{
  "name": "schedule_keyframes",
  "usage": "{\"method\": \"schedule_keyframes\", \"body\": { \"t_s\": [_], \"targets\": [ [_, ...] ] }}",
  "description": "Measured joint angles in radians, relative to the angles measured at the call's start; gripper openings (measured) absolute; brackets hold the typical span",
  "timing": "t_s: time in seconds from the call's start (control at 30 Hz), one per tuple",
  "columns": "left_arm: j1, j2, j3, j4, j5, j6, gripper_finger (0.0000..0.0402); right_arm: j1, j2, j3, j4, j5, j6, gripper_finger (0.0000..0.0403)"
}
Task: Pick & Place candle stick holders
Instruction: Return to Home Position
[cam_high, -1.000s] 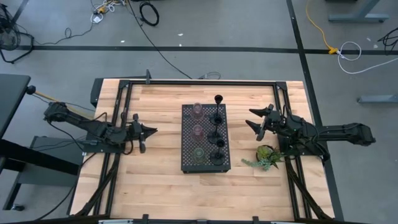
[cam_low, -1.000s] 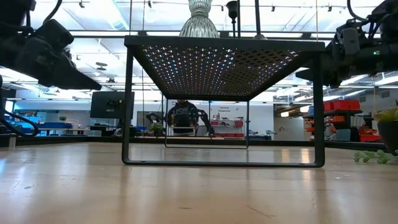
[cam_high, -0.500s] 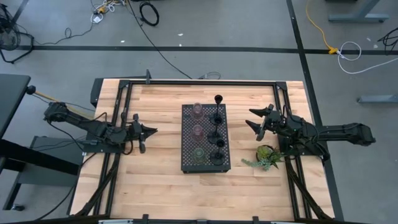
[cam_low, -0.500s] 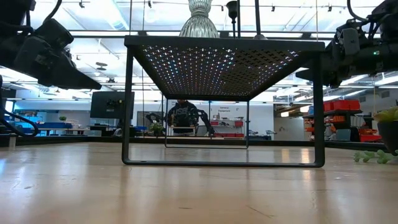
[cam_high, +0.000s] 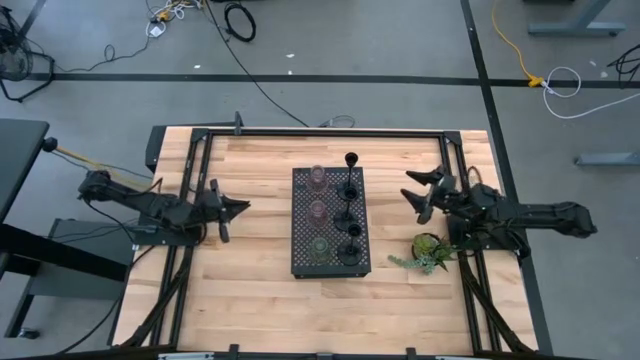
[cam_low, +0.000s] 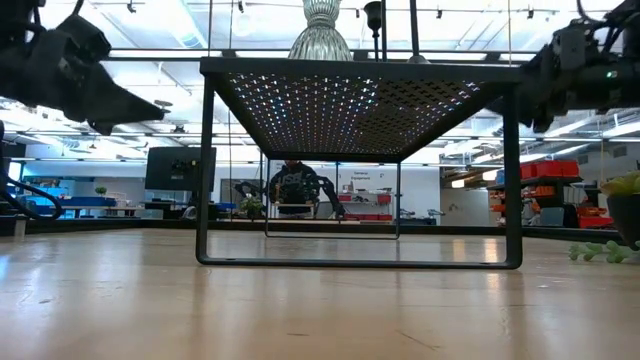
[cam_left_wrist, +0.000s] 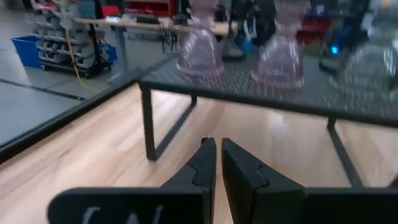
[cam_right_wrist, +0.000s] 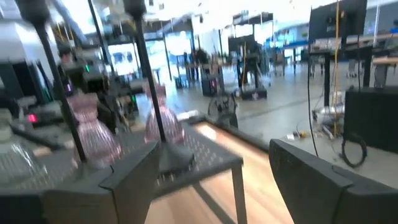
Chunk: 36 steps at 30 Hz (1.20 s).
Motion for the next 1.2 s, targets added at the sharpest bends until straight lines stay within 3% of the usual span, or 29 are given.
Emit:
{"method": "schedule_keyframes", "body": {
  "t_s": [0.2,0.3,0.43,1.2],
  "targets": [
    [0.058,-0.135,0.000,-0.001,-0.001,0.000,0.0028,0.000,-0.143,0.001,0.001,0.000,0.000,0.0299],
    [0.092,-0.135,-0.013,0.062,-0.006,0.000,0.0028,0.000,-0.202,0.001,0.000,0.000,0.000,0.0299],
    [0.140,-0.137,-0.059,0.208,0.007,-0.003,0.0028,0.000,-0.205,0.002,0.041,0.001,-0.001,0.0299],
    [0.351,-0.136,-0.060,0.227,0.015,-0.007,0.0028,-0.035,-0.191,0.002,-0.052,0.000,-0.001,0.0299]
  ]
}}
